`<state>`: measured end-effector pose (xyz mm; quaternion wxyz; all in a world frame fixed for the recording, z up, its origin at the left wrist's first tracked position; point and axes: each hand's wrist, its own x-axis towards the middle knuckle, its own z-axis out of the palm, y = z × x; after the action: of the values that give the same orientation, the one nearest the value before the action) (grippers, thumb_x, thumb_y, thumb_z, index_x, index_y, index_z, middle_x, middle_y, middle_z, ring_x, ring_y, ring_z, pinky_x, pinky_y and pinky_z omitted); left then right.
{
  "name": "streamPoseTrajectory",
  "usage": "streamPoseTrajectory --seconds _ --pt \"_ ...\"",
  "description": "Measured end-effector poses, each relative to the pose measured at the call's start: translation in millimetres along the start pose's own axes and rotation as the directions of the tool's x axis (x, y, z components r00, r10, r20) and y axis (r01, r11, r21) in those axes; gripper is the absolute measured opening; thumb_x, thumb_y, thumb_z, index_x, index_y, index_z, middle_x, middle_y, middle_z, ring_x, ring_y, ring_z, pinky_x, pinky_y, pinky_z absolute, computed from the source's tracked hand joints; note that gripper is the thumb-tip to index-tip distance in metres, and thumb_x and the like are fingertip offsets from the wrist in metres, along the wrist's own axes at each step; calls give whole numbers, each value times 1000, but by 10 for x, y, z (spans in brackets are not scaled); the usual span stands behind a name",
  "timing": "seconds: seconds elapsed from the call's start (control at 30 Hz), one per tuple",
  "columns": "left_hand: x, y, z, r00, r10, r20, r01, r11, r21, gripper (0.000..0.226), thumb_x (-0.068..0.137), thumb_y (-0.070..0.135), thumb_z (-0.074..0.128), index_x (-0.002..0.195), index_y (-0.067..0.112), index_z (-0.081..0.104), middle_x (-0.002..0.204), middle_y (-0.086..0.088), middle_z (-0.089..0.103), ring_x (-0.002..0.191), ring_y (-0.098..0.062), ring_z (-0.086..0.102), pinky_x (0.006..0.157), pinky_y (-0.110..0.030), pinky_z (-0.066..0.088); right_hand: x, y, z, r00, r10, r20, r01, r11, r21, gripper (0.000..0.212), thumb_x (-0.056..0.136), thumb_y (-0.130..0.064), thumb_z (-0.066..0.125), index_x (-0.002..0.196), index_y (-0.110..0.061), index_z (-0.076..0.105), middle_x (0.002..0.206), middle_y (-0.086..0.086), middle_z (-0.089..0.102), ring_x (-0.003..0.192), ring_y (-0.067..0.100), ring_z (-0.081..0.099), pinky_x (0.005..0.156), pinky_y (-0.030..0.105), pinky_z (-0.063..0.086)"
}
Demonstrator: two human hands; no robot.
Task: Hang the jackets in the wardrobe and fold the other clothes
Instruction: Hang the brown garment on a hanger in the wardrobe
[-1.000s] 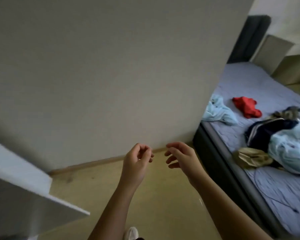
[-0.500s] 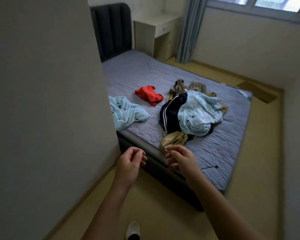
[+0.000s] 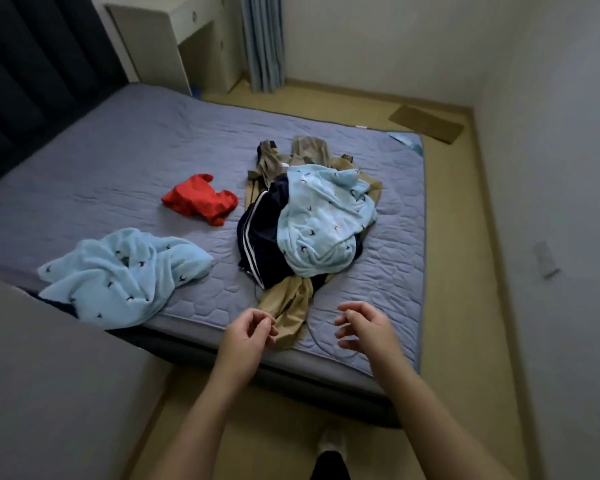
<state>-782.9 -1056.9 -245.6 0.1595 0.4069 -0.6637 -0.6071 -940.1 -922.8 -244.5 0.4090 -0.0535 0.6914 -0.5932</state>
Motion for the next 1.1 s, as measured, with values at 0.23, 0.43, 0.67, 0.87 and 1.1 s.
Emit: streamPoseTrajectory --seconds 0.23,0.43,0.67,0.87,1.1 --pt "1396 -192 457 974 -226 2 226 974 -19 21 93 1 48 77 7 59 67 -6 62 60 -17 56 51 -20 43 1550 -82 29 992 123 1 -123 990 -74 24 96 0 40 85 -10 59 69 7 59 49 13 53 43 23 45" --pt "2588 -970 643 928 -371 44 370 929 30 24 93 0 48 72 7 57 61 -5 60 50 -14 52 41 -16 38 2753 378 237 978 206 18 -200 966 -166 26 93 3 37 84 -10 58 69 7 56 49 14 49 42 23 37" --pt "3755 -2038 671 917 -379 122 327 892 312 18 90 8 54 75 13 60 70 -3 65 58 -12 57 47 -15 39 3862 1252 412 959 277 -51 -280 918 -280 28 90 4 36 81 -13 56 67 4 57 47 11 51 39 21 38" --pt "4453 -2338 810 955 -280 101 192 839 509 9 86 18 60 92 21 55 86 9 58 83 -11 56 56 -12 36 4367 1632 476 954 278 -111 -298 914 -275 27 88 4 40 78 -12 60 65 3 60 50 15 54 43 24 40" --pt "5063 -2141 1127 965 -200 167 133 930 343 91 80 28 71 150 23 14 147 -11 33 131 -26 40 97 -29 38 4557 1632 387 954 263 -145 -294 915 -275 29 87 4 40 76 -14 59 67 4 60 50 16 52 38 21 39"
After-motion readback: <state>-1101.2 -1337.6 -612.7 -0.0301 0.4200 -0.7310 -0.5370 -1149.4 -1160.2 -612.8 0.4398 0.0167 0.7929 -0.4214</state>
